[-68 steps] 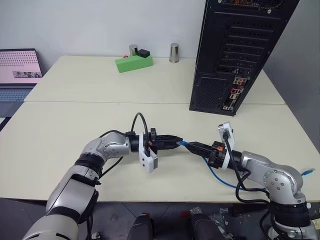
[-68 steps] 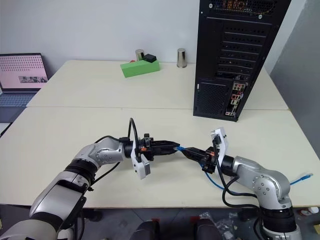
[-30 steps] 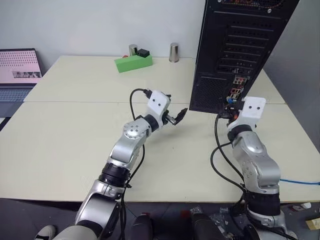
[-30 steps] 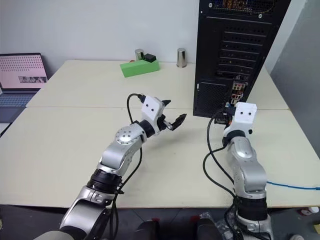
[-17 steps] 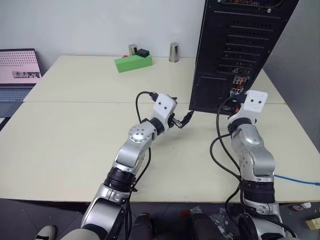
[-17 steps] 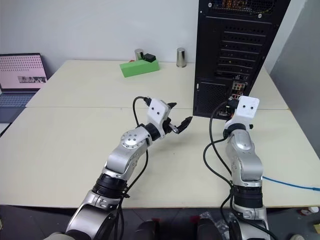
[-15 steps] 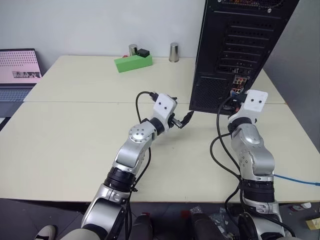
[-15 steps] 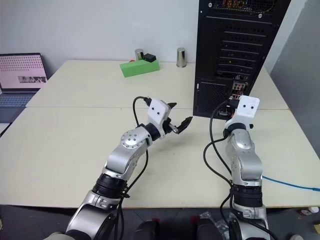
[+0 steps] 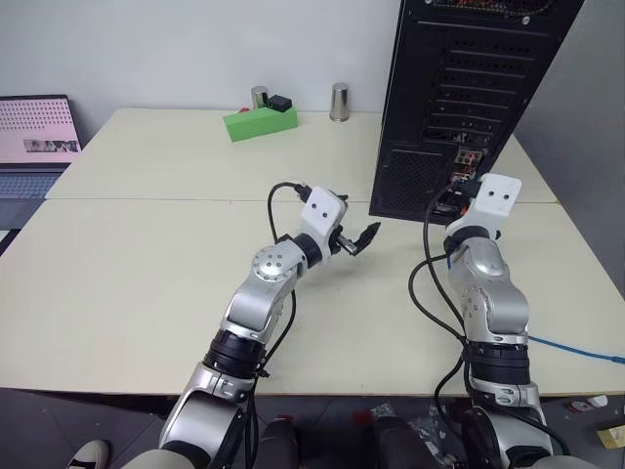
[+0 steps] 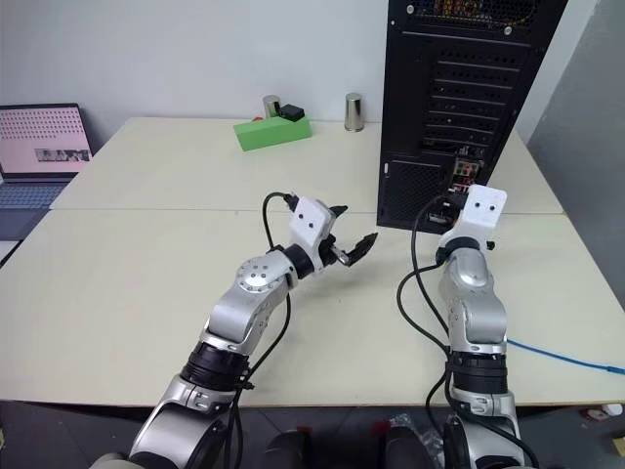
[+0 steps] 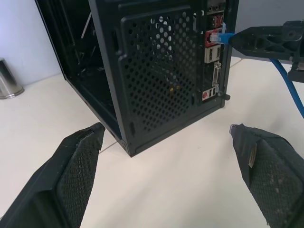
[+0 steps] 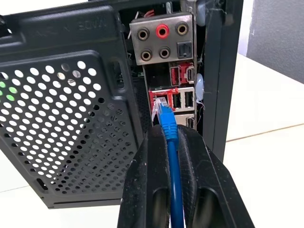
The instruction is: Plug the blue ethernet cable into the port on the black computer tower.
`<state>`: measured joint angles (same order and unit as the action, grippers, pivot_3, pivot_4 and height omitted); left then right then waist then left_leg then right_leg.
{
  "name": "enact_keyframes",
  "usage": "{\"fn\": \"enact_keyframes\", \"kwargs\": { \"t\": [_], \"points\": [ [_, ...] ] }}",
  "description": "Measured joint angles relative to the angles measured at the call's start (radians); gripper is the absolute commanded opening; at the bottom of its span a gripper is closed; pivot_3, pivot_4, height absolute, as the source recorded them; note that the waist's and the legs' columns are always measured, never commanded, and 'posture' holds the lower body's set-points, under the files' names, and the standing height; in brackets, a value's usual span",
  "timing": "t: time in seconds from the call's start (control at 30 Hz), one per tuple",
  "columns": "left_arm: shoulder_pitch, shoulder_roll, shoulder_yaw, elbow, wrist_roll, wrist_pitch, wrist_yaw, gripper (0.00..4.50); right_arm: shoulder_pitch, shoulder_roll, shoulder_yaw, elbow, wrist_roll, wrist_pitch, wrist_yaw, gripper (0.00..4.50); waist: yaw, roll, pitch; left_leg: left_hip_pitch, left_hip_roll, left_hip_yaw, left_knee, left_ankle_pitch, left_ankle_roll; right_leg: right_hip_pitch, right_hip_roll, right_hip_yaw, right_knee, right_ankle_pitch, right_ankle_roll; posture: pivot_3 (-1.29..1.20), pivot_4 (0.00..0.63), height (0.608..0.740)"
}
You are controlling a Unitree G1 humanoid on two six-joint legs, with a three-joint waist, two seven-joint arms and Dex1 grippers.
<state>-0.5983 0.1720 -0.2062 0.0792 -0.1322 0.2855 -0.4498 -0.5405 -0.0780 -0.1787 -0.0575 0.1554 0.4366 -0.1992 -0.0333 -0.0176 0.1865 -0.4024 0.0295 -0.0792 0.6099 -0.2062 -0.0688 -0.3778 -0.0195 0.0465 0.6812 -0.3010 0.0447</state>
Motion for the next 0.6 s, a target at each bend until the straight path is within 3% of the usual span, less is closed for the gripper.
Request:
{"fn": "enact_keyframes", "kwargs": {
  "t": [0.6],
  "points": [
    [-0.057, 0.023, 0.016, 0.04, -0.022, -0.012, -0.151, 4.5, -0.021, -0.001, -0.008, 0.037, -0.015, -0.022, 0.005, 0.0, -0.001, 0.0, 0.0, 0.0, 0.0, 0.0, 0.0, 0.0, 0.0, 0.0, 0.0, 0.0, 0.0, 0.0, 0.0, 0.0, 0.15, 0.74]
  ]
}}
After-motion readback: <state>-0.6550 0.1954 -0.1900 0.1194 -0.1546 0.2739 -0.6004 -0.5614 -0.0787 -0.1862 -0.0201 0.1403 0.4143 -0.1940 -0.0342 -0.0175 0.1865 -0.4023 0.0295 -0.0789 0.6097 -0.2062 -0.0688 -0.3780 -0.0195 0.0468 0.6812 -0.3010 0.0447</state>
